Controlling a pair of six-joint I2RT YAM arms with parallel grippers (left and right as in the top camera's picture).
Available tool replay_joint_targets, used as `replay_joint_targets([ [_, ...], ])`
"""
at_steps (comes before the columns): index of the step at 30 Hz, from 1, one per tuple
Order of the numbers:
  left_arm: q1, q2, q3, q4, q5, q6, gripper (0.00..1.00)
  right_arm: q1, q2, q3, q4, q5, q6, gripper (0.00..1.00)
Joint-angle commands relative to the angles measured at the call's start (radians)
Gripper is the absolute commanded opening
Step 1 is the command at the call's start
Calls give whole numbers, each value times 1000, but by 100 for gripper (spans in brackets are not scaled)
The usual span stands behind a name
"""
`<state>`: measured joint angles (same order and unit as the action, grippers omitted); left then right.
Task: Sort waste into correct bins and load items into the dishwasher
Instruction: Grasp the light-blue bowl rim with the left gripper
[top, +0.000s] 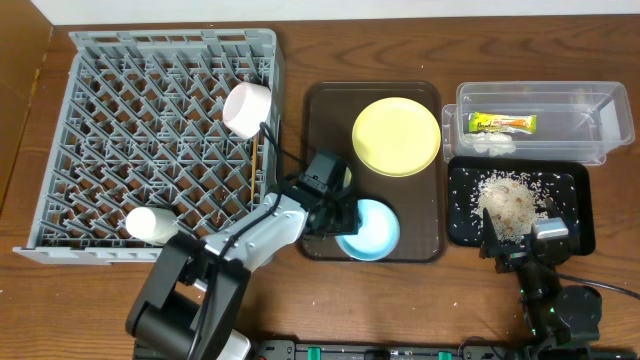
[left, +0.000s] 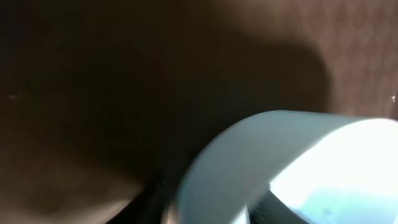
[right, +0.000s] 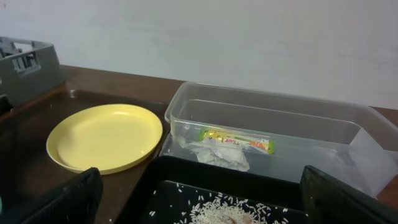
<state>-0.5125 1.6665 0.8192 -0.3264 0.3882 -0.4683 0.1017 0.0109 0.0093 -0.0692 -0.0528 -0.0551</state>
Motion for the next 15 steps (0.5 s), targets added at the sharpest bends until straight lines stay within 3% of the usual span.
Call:
replay_joint_targets([
  [1, -1, 37, -8, 8, 76, 3, 24, 9, -6, -4, 0, -4, 13, 99],
  [5, -1, 24, -4, 9, 76, 3, 8, 9, -6, -4, 0, -4, 13, 99],
  [11, 56, -79, 77, -94, 55, 54, 8, 9, -6, -4, 0, -4, 13, 99],
  [15, 118, -201, 182, -287, -172, 83, 8, 9, -6, -4, 0, -4, 13, 99],
])
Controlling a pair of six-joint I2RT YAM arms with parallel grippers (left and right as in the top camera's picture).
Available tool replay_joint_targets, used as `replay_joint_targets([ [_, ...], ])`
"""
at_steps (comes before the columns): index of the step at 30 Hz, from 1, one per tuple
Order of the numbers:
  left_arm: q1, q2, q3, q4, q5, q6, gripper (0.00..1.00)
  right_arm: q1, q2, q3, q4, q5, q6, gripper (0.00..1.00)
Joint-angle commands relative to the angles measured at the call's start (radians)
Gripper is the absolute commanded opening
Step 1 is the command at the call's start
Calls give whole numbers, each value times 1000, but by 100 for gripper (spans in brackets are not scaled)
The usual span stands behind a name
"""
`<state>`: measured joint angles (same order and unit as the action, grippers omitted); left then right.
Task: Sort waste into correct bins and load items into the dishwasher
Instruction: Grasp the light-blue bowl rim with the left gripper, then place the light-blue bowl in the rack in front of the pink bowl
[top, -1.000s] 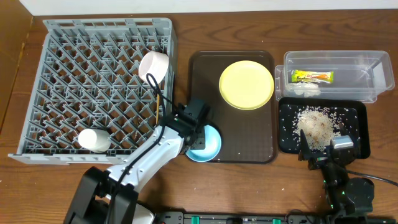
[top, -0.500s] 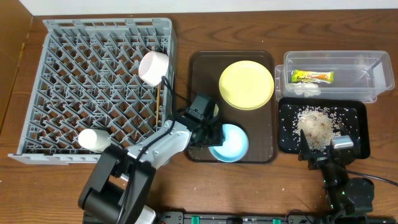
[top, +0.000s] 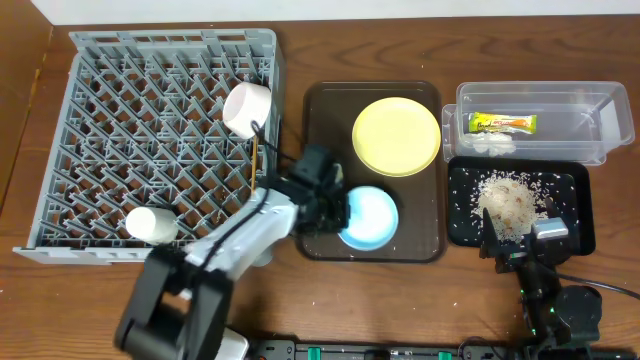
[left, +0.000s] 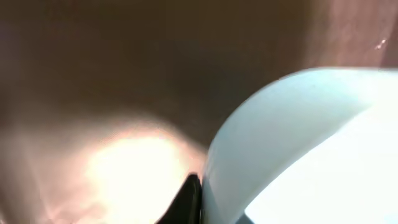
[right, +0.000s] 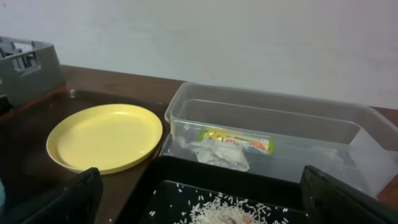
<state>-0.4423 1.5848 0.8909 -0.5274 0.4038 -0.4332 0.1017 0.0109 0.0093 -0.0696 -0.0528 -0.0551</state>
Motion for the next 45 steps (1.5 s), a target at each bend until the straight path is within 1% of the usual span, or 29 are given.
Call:
replay_joint_targets([
  [1, 61, -152, 140, -145, -283, 48, 8, 9, -6, -4, 0, -4, 13, 99],
  [3, 84, -224, 194, -248, -497, 47, 8, 9, -6, -4, 0, -4, 13, 99],
  [5, 102, -296, 222, -305, -692, 44, 8, 9, -6, -4, 0, -4, 13, 99],
  [6, 112, -337, 225, -318, -790, 38, 8, 9, -6, -4, 0, -4, 13, 99],
  [10, 148, -435, 224, -348, -1080, 27, 8, 9, -6, -4, 0, -4, 13, 99],
  [13, 177, -443, 220, -370, -1236, -12, 8, 9, -6, -4, 0, -4, 13, 99],
  [15, 196, -430, 208, -368, -1318, -44, 8, 9, -6, -4, 0, -4, 13, 99],
  [17, 214, -399, 198, -365, -1385, -51, 8, 9, -6, -4, 0, -4, 13, 99],
  [23, 224, -248, 193, -366, -1479, -35, 8, 9, -6, -4, 0, -4, 13, 99],
  [24, 223, -192, 193, -366, -1537, -35, 8, 9, -6, -4, 0, -4, 13, 99],
  [27, 223, -115, 193, -366, -1619, -32, 8, 9, -6, -4, 0, -4, 13, 99],
  [33, 208, -26, 193, -366, -1620, -33, 8, 9, -6, -4, 0, -4, 13, 99],
  [45, 127, 82, 193, -390, -1593, -36, 7, 9, -6, -4, 0, -4, 13, 99],
])
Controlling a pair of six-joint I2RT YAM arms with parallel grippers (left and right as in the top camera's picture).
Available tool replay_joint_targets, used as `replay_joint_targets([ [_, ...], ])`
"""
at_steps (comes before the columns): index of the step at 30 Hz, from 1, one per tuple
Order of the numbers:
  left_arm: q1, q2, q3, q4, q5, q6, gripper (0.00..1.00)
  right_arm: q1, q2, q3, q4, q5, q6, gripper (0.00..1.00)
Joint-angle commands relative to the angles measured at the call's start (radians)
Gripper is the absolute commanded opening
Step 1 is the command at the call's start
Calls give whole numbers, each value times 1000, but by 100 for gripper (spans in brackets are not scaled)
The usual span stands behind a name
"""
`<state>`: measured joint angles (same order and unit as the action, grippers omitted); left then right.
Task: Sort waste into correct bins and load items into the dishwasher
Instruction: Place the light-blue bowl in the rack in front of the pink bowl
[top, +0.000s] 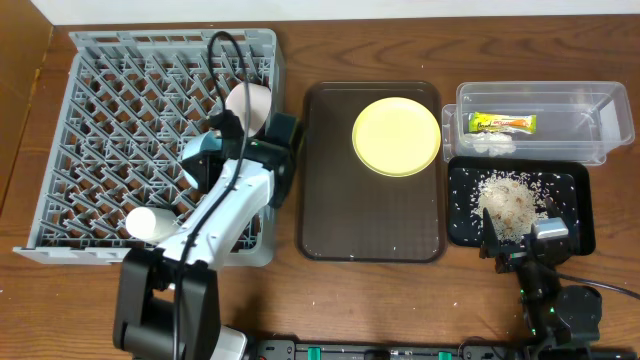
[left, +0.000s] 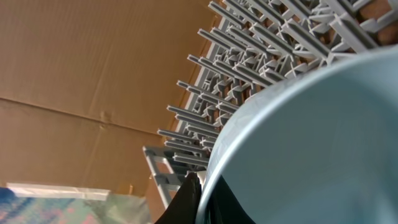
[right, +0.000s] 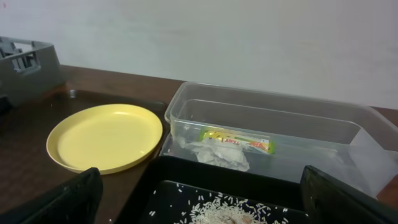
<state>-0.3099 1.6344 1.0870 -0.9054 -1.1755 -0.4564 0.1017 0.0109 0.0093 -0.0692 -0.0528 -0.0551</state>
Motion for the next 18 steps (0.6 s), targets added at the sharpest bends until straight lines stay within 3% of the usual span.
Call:
replay_joint_targets([
  [1, -6, 44, -3, -15, -13, -13, 8, 9, -6, -4, 0, -4, 13, 99],
  [18, -6, 62, -3, -55, -93, -13, 8, 9, -6, -4, 0, -4, 13, 99],
])
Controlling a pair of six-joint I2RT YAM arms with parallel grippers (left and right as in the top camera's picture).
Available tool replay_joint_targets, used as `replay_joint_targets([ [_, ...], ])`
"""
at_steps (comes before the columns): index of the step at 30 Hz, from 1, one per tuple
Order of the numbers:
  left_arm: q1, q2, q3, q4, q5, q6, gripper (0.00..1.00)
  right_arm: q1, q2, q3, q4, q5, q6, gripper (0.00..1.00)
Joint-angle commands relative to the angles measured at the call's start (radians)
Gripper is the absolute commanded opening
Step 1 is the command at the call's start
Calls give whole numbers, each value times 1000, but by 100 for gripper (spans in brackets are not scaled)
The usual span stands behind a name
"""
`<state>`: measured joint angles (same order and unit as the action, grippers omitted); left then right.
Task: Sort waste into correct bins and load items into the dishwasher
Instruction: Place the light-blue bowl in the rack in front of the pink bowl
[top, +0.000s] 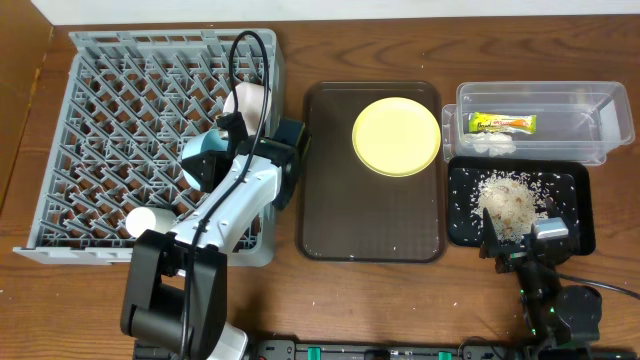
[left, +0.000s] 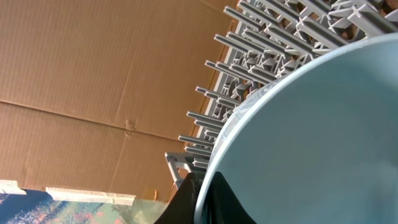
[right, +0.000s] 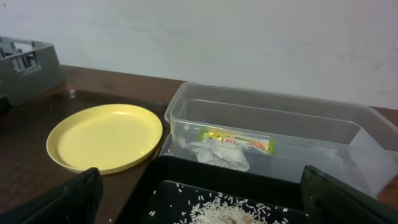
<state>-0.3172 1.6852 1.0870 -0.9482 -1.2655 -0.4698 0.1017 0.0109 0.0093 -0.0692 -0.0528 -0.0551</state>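
Note:
A light blue bowl (top: 198, 166) stands on edge over the right part of the grey dish rack (top: 110, 110), with my left gripper (top: 218, 152) shut on its rim. In the left wrist view the bowl (left: 305, 137) fills the right side, its rim pinched between the dark fingers (left: 186, 200), with rack tines behind. A yellow plate (top: 396, 136) lies on the brown tray (top: 370, 225). My right gripper (top: 520, 245) rests open at the near edge of the black bin of rice (top: 508, 205). In the right wrist view the right gripper (right: 199, 211) holds nothing.
A pale pink cup (top: 250, 100) sits in the rack beside my left arm, and a white cup (top: 150, 222) lies near the rack's front edge. A clear bin (top: 590, 125) at the back right holds a wrapper (top: 503, 123) and crumpled tissue (top: 490, 145).
My left wrist has shifted slightly to the right. The blue bowl is still held on edge over the same part of the rack. The right arm has not moved.
My left gripper was at the blue bowl on the front of the brown tray. Then the bowl was gripped and tilted there. Later it was over the rack's right side, leaving only the yellow plate on the tray, and it remains held there.

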Motion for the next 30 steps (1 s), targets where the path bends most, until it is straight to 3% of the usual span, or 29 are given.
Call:
replay_joint_targets([
  [1, 2, 11, -3, -13, -3, 1, 8, 9, -6, -4, 0, -4, 13, 99],
  [19, -10, 11, -3, -46, -59, 4, 8, 9, -6, -4, 0, -4, 13, 99],
  [30, -34, 11, -3, -74, 104, -11, 8, 9, -6, -4, 0, -4, 13, 99],
])
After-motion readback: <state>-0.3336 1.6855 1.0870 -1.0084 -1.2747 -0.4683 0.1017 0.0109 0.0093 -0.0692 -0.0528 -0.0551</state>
